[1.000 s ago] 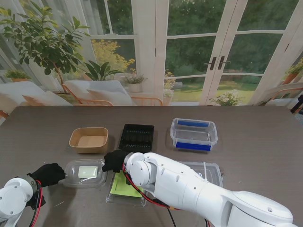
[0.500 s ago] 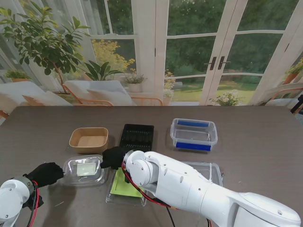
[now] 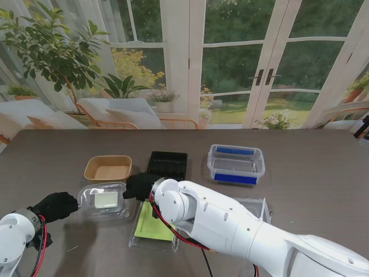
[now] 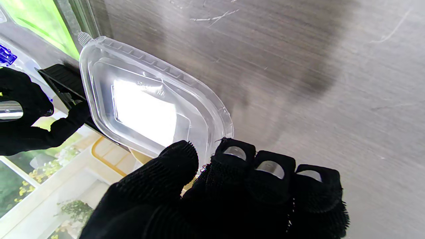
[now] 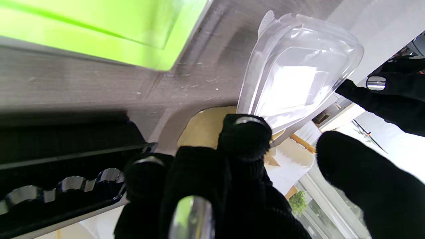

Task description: Pair container bodies with their lids

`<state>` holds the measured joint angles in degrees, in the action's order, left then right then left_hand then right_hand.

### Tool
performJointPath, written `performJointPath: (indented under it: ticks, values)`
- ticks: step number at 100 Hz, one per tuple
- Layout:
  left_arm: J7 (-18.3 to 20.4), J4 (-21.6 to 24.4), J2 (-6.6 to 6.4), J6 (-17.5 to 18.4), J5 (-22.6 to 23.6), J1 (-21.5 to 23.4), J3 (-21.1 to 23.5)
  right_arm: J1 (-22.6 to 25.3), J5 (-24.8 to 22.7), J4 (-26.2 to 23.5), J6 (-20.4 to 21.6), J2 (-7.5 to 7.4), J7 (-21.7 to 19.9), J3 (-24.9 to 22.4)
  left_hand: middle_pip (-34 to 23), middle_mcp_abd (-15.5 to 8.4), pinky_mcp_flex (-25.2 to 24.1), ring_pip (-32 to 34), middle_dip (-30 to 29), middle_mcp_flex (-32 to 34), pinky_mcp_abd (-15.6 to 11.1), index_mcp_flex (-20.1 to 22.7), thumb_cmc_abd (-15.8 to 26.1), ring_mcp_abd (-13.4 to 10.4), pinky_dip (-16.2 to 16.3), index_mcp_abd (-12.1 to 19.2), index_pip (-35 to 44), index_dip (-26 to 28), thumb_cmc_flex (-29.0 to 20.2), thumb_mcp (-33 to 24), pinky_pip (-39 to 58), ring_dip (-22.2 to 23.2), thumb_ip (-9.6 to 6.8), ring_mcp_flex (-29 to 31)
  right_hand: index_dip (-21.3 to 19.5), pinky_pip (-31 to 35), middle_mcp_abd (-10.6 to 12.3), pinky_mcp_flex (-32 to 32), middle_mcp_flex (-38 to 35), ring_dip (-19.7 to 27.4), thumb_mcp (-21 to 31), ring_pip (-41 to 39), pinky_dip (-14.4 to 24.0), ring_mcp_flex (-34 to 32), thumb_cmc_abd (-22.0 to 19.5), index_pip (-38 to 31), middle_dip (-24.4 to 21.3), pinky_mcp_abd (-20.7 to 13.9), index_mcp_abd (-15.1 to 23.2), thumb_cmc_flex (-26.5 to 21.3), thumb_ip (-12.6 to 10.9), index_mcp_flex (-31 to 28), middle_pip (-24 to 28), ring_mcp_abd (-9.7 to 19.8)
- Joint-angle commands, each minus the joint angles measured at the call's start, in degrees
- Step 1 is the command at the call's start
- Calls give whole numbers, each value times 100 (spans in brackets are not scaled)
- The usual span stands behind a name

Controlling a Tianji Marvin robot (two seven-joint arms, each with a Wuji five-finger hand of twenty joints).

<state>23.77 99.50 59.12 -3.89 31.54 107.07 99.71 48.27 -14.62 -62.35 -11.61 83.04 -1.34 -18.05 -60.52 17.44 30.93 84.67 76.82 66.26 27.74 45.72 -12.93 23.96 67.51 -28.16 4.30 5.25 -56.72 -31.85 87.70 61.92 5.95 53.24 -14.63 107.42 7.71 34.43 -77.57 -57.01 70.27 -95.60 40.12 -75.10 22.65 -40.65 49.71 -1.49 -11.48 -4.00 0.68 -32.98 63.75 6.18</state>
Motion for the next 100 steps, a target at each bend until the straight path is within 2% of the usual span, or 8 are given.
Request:
performJointPath:
  ticks: [1,38,46,56,81,100]
  values:
    - [143,116,16,63,-37,-76,-48,-16,27,-150,-20,48,-61,-15,4,135,-78,110,63,35,-71,92,207,318,81,582,70,35,141,-76,275,57,-42,-35,116,1189,-269,3478,-540,-30,20,-422,145,-64,-46,288,-40,10,967,105,-62,162,139,563]
    - [152,8,9,19,-64,-334,-108,-171,126,-105,-182,92,-43,-101,6,135,-83,105,66,36,-72,97,203,320,87,577,72,36,145,-85,269,62,-42,-37,118,1181,-270,3476,-542,-29,39,-422,142,-64,-47,289,-37,22,947,89,-66,134,150,563]
    - [185,-40,-1,-9,-60,-420,-133,-166,132,-363,-365,2,-101,-149,6,135,-83,100,66,36,-72,106,202,326,88,577,76,37,147,-85,268,63,-42,-42,118,1181,-279,3476,-541,-29,41,-422,142,-64,-48,290,-36,23,944,87,-65,132,154,563]
    - [190,-123,-2,-62,-102,-552,-189,-212,200,-413,-452,-13,-150,-186,7,138,-96,99,66,34,-64,103,200,328,89,575,74,37,144,-89,263,64,-43,-42,118,1179,-285,3474,-542,-29,46,-422,142,-64,-48,288,-36,26,935,82,-66,124,157,563]
    - [221,-390,-13,-125,-219,-973,-403,-438,345,-295,-470,22,-302,-197,19,146,-101,86,66,34,-54,103,201,360,97,572,74,37,145,-91,256,71,-42,-54,118,1168,-295,3470,-542,-24,46,-418,139,-63,-49,287,-39,60,924,75,-62,99,164,543]
    - [250,-508,-21,-161,-265,-1185,-466,-630,412,-52,-464,141,-391,-135,24,149,-100,84,69,34,-53,108,199,360,101,573,76,38,146,-91,254,76,-42,-54,121,1167,-299,3471,-542,-20,43,-417,140,-62,-44,294,-42,66,912,72,-63,109,165,515]
